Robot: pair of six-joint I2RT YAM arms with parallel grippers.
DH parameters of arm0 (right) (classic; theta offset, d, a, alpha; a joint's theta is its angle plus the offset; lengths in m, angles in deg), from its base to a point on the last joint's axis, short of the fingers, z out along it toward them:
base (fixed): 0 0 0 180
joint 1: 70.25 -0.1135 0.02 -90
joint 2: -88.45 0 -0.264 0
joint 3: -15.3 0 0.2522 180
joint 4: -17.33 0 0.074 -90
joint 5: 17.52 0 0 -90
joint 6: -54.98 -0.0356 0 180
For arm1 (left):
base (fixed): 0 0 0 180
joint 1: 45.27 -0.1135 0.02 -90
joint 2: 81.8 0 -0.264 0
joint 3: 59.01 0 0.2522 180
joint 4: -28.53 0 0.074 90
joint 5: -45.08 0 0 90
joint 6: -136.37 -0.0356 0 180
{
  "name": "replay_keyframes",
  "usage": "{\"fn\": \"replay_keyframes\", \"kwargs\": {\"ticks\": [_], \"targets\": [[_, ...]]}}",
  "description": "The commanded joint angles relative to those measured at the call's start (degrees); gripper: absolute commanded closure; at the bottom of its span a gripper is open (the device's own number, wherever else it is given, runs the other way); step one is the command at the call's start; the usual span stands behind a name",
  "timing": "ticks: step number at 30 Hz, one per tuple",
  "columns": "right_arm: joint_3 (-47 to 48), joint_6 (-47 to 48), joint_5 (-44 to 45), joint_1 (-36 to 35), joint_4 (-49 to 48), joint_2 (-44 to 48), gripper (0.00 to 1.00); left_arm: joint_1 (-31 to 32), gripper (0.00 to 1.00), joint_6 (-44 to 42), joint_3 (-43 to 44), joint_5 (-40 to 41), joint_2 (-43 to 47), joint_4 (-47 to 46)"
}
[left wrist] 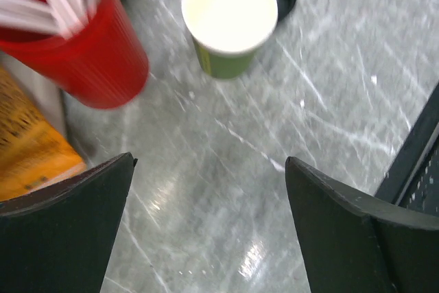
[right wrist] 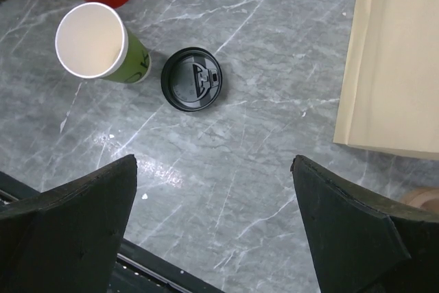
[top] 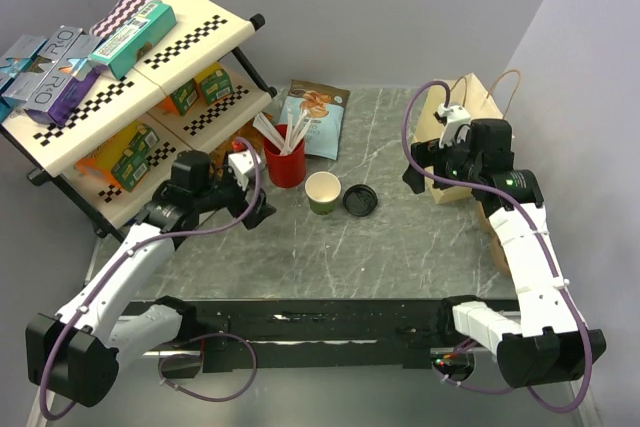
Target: Pack the takeout coffee
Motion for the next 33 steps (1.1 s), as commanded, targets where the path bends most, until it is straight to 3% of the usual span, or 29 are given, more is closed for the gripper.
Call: {"fn": "replay_keyframes", "kwargs": {"ticks": [1, 9, 13, 15, 22, 33], "targets": [[4.2, 2.5, -2.4, -0.4, -1.5, 0.1, 0.0, 0.0, 0.03, 4.0, 6.5, 1.3, 0.7, -2.2], [10.3, 19.6, -12.1, -1.4, -1.4, -3.1, 0.0, 0.0, 0.04, 5.0, 12.8, -0.1, 0.1, 0.1], [13.4, 23.7, -10.9, -6.2, -0.3, -7.7, 0.02, 0.0, 0.11, 2.0, 13.0, -2.4, -0.2, 3.3], [13.4, 30.0, -9.9, -10.1, 1.1, -9.0, 0.03, 0.0, 0.11, 1.4, 13.4, -3.1, -0.5, 6.3], [16.7, 44.4, -13.1, -17.7, 7.0, -18.4, 0.21, 0.0, 0.15, -7.7, 14.0, -8.9, -0.6, 18.9], [23.2, 54.1, -11.7, -26.5, 8.0, -31.4, 0.35, 0.0, 0.13, -16.6, 10.2, -0.8, 2.9, 27.7]]}}
